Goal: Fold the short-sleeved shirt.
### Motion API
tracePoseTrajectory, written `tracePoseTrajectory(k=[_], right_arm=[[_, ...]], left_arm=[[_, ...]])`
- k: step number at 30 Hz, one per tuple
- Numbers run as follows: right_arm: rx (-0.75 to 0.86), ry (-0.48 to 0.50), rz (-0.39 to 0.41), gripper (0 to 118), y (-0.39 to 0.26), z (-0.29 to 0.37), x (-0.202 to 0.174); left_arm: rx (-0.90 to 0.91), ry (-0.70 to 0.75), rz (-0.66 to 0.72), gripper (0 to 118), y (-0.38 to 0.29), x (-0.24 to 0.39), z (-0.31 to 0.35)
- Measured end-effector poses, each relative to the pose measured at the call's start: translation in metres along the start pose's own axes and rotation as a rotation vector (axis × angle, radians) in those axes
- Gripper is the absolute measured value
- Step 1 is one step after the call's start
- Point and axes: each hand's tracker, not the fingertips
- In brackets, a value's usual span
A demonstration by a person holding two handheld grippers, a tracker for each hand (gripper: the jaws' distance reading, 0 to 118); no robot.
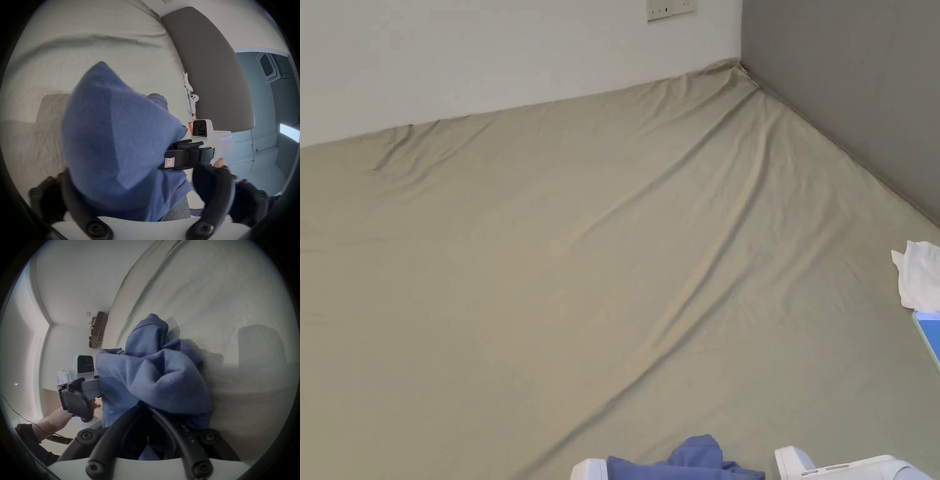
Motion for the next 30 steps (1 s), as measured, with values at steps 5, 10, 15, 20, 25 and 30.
tracePoseTrajectory(k=[5, 10, 15, 20, 25, 30], right_arm=[[0.015, 0.025, -0.031, 1, -0.004, -0.001, 0.004], [0.035, -0.020, -0.019, 1, -0.006, 0.000, -0.010], [0.198, 0.136, 0.077, 0, 0.010, 0.032, -0.077], [0.346, 0.172, 0.261, 0, 0.050, 0.053, -0.162], [0.379, 0.201, 0.278, 0, 0.072, 0.044, -0.204], [0.354, 0.111, 0.243, 0, 0.067, 0.005, -0.222]], left_arm=[[-0.023, -0.007, 0.055, 31, 0.004, -0.025, 0.014], [-0.025, -0.055, 0.040, 29, 0.006, -0.038, 0.017], [0.011, -0.131, -0.004, 27, 0.009, -0.063, 0.082], [0.065, -0.088, 0.019, 27, 0.013, -0.127, 0.212], [0.060, 0.063, 0.044, 27, 0.010, -0.192, 0.363], [-0.020, 0.218, 0.156, 27, 0.012, -0.261, 0.493]])
